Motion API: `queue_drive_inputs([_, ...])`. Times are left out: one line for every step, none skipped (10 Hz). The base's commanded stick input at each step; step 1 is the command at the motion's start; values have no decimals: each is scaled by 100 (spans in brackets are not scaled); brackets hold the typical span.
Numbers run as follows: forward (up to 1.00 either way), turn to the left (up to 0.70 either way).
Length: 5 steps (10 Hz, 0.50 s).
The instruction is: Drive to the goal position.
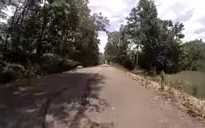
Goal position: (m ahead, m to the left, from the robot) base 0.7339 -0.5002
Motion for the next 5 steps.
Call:
queue_drive_inputs([70, 0])
queue_drive_inputs([70, 0])
queue_drive_inputs([70, 0])
queue_drive_inputs([70, 0])
queue_drive_inputs([70, 0])
